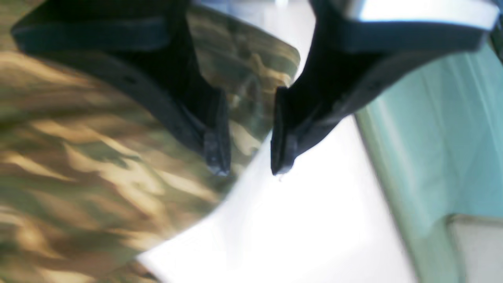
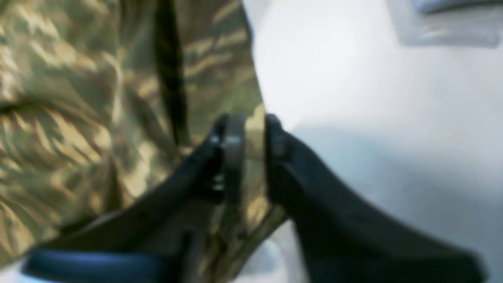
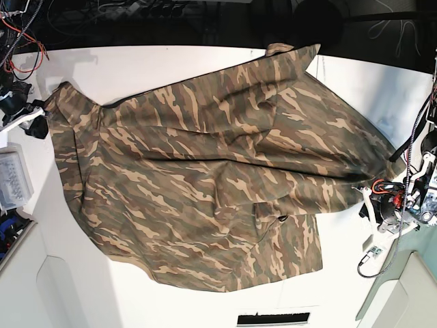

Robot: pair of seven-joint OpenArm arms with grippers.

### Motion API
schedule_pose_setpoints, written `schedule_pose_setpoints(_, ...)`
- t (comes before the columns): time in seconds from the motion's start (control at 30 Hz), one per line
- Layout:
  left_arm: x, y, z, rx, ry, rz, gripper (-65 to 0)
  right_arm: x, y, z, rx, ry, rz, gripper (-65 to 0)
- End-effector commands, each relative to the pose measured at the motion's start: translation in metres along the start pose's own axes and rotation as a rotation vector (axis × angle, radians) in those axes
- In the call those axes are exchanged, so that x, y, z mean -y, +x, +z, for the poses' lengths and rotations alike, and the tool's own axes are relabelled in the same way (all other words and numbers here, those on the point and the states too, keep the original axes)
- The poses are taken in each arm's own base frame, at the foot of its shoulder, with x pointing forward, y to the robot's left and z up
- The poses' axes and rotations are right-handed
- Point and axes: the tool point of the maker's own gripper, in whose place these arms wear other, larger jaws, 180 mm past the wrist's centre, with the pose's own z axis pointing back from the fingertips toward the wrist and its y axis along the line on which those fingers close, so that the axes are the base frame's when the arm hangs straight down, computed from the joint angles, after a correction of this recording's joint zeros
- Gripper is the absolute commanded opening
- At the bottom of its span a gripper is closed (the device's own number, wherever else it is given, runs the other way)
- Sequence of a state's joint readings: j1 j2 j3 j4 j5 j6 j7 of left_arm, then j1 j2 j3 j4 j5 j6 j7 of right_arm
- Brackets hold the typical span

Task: Layout the t-shirt on the table in an organized manner, then fold the t-shirt properly
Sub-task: 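Stretch the shirt taut between both grippers across the table, then release the shirt with the left gripper and move it along the shirt edge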

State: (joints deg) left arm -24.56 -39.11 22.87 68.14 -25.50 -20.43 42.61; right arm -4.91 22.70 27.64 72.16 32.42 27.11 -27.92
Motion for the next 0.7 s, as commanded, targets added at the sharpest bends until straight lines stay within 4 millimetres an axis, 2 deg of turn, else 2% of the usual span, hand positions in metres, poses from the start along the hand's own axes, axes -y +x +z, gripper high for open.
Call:
schedule_pose_setpoints(0.0,-0.010,0.016,0.011,0.047,0.013,0.001,-44.1,0.007,0.026,0.007,0.070,-0.007,0.006,-43.5)
schedule_pose_setpoints(0.07,0.002,0.017,0.018,0.072,-0.029,0.013,-44.1,0.018,0.031,0.012,0.093,-0.041,-0.018,-35.0)
schedule_pose_setpoints(0.13,0.014,0.012,0.022,0.075,-0.061,0.022,-44.1,0.030,0.035,0.018,0.108,-0.080,-0.047,-29.2)
schedule_pose_setpoints(0.2,0.026,-0.001,0.025,0.058,-0.107,0.051,-44.1,0.038,0.034,0.019,0.109,-0.108,-0.071,-27.5)
schedule_pose_setpoints(0.3,0.038,-0.025,0.028,0.047,-0.166,0.133,-43.6,0.038,0.024,0.014,0.083,-0.103,-0.091,-27.5)
schedule_pose_setpoints(0.4,0.043,-0.051,0.031,0.037,-0.200,0.238,-43.4,0.034,0.009,0.004,0.037,-0.080,-0.106,-27.5)
schedule_pose_setpoints(0.53,0.050,-0.088,0.033,-0.003,-0.210,0.364,-43.4,0.015,-0.003,-0.012,0.006,0.009,-0.129,-27.5)
schedule_pose_setpoints(0.67,0.078,-0.121,0.032,-0.054,-0.264,0.386,-43.4,-0.008,-0.010,-0.020,-0.014,0.075,-0.104,-28.3)
